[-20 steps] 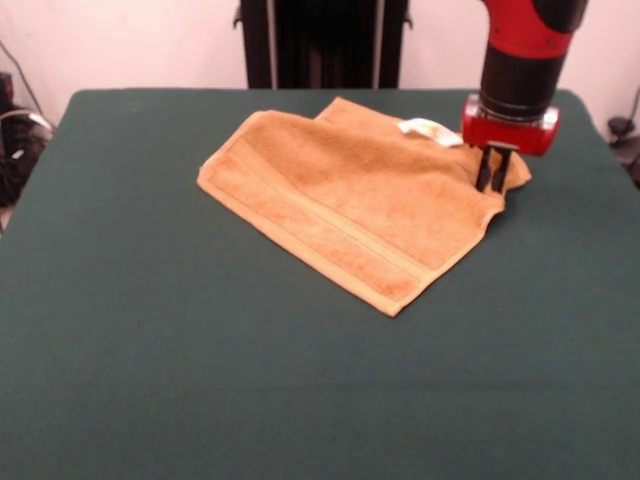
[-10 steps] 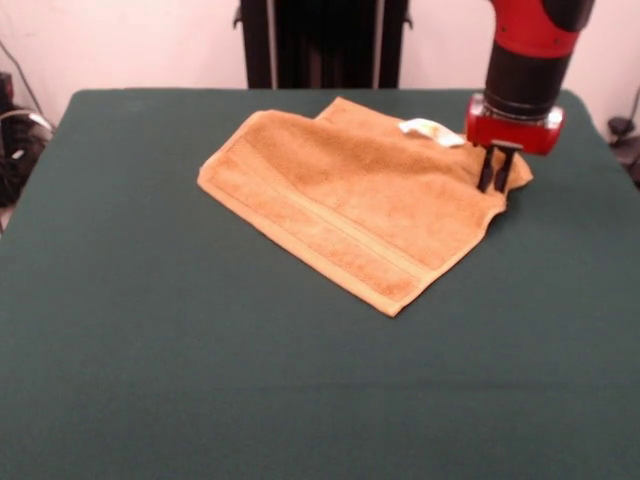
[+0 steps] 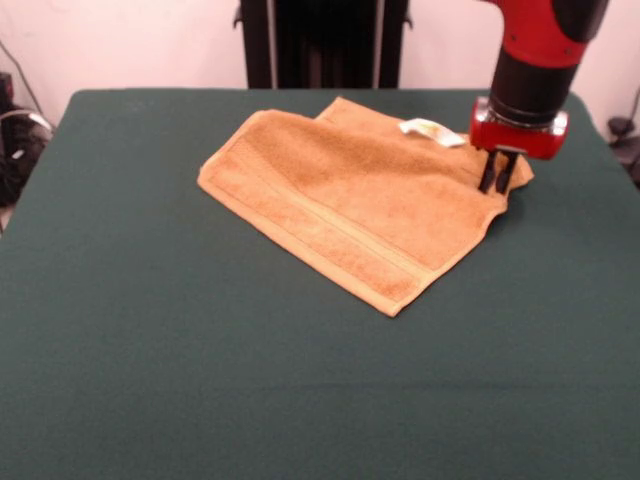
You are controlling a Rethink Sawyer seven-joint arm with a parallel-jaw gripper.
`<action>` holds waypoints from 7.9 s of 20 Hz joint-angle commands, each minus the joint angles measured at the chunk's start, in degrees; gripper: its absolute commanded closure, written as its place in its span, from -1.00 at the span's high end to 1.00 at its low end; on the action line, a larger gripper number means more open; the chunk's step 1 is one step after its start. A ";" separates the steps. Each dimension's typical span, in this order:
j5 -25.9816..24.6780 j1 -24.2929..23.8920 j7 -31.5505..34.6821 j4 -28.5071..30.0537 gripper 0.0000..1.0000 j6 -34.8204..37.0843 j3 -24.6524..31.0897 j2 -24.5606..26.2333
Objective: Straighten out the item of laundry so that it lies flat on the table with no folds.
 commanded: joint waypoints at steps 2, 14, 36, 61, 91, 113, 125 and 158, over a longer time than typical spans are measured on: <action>-0.60 -1.90 12.19 -4.67 -1.00 1.06 2.22 1.95; -1.50 -3.38 14.28 -2.98 -1.00 6.63 0.21 -3.62; -6.41 -7.61 9.12 -0.60 1.00 14.56 -3.23 -13.89; -27.36 -30.98 -0.41 -0.78 1.00 16.79 8.84 -12.53; -42.21 -33.76 4.74 -2.48 1.00 0.90 11.39 -0.63; -50.22 -36.37 4.98 -6.54 -1.00 -8.77 11.87 7.53; -53.63 -37.78 6.29 -8.17 -1.00 -12.53 12.28 9.50; -62.84 -42.41 4.72 -14.03 -1.00 -9.84 10.35 12.10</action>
